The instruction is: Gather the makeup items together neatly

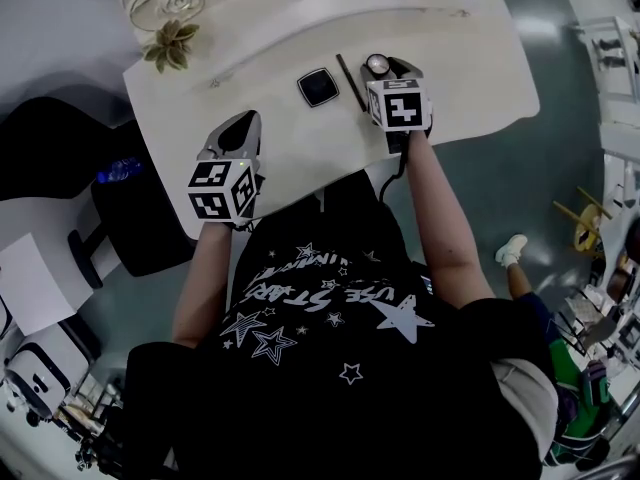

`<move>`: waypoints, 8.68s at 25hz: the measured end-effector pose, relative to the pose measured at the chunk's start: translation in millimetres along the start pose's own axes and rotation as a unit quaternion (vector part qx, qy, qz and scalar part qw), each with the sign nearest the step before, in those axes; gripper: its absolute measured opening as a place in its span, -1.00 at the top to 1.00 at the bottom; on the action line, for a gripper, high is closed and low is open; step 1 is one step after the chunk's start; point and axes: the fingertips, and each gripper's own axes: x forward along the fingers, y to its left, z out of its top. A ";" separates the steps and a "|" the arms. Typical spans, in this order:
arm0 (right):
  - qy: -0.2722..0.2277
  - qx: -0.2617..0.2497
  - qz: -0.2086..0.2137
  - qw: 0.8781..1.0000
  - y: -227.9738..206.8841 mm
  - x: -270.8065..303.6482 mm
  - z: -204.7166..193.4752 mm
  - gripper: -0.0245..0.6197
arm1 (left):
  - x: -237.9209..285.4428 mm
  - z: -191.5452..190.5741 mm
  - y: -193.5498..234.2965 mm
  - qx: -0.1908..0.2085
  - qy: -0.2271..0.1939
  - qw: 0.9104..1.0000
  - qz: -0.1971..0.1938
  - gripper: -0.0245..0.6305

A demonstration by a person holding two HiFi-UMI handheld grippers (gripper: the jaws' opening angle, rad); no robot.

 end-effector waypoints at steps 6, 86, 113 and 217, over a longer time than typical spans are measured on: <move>0.008 0.000 0.005 1.000 0.2 1.1 -3.1 0.16 | 2.4 -0.8 -1.1 -0.003 0.000 1.000 -0.004 0.92; -0.057 -0.167 0.179 0.968 -56.2 37.1 172.3 0.10 | 50.2 78.8 -28.2 -0.084 -0.105 0.976 0.170 0.92; -0.055 -0.143 0.139 0.978 -59.4 1.1 160.5 0.52 | 46.0 67.1 -44.4 -0.050 -0.087 0.987 0.126 0.92; -0.189 0.082 -0.086 0.975 52.5 -269.3 -113.9 0.84 | -135.1 -95.8 -129.6 0.062 -0.045 0.992 -0.098 0.92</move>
